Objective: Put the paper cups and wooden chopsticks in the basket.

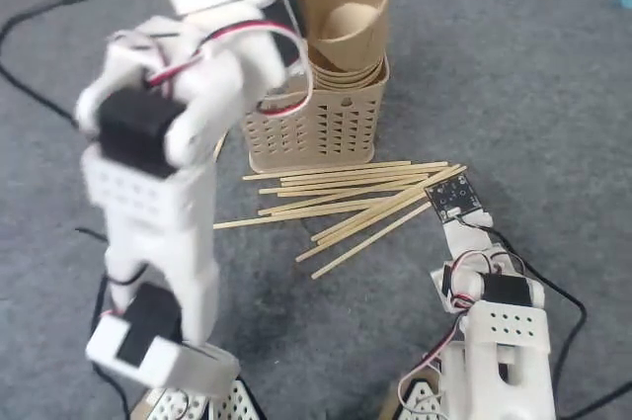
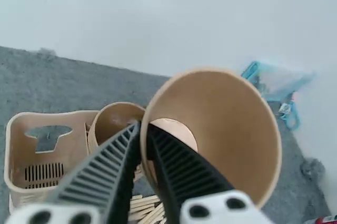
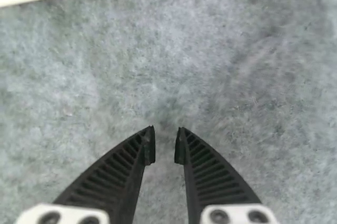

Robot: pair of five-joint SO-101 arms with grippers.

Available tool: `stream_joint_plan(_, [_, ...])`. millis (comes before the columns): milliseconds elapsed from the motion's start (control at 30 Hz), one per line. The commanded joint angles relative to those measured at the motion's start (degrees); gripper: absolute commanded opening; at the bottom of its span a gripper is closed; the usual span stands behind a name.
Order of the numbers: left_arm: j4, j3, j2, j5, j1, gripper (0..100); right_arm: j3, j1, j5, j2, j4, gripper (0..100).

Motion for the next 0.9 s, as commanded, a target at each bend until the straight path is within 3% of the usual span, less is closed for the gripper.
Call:
stream_joint_plan(0, [-3.08, -0.48, 2.2, -0.53, -0.79, 1, -0.35, 0.13, 0.79, -1.45, 0.4, 7.5])
stream_joint_plan(467, [-7.38, 0.4, 5.01, -0.7, -4.31, 1, -0.35, 0.13, 0.79, -1.45, 0.4, 7.5])
stream_joint_plan(667, [-8.0, 6.55, 5.01, -2.81, -5.1, 1, -0.35, 0.13, 0.79, -1.45, 0.4, 7.5])
stream_joint_plan(867, [-14.59, 15.6, 4.75, -3.43, -5.54, 1, -0.35, 0.13, 0.79, -1.45, 0.4, 7.5])
